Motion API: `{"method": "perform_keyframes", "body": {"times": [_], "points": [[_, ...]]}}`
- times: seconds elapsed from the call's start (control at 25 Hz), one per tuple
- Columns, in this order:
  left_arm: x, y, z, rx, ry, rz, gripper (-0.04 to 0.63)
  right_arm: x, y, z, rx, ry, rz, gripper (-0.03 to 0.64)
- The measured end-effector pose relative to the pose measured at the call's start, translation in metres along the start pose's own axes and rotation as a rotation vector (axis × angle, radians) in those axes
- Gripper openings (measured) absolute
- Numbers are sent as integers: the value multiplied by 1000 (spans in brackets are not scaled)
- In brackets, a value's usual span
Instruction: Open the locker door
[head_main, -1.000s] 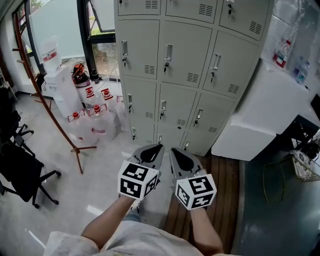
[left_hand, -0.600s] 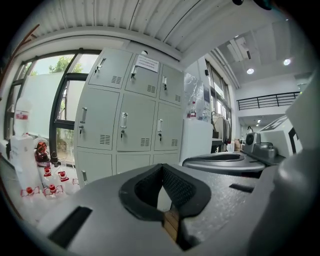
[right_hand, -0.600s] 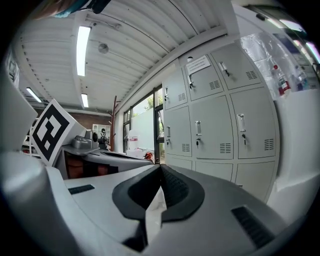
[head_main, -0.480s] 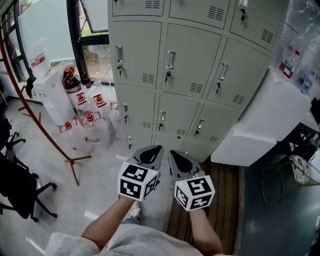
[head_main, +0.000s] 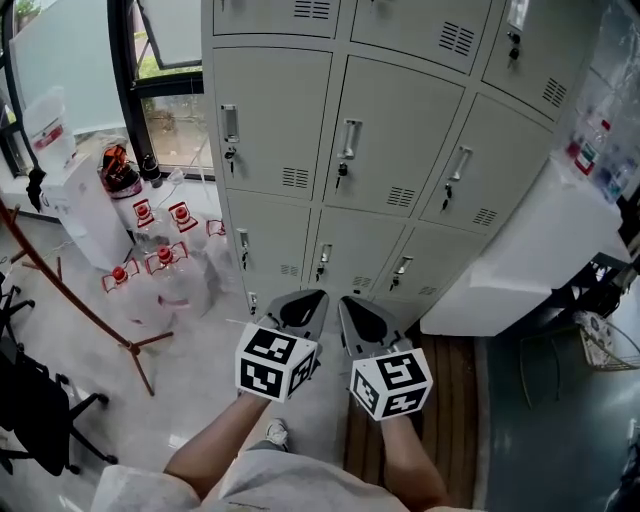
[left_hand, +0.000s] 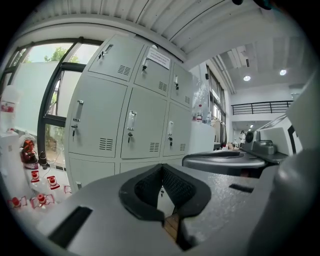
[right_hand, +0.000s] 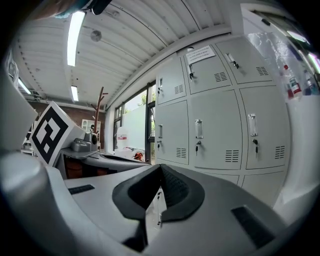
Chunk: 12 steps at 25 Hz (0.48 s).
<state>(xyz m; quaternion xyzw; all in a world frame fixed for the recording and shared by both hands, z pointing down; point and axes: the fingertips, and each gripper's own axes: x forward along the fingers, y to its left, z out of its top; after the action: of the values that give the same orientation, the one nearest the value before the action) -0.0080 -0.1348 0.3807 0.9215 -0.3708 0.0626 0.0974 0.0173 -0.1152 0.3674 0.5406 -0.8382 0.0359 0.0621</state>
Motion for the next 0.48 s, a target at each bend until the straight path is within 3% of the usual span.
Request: {"method": "perform_keyframes", "body": {"times": [0.48], "points": [[33, 64, 20, 9, -7, -75, 6, 67, -11, 18, -7, -11, -83, -2]]}}
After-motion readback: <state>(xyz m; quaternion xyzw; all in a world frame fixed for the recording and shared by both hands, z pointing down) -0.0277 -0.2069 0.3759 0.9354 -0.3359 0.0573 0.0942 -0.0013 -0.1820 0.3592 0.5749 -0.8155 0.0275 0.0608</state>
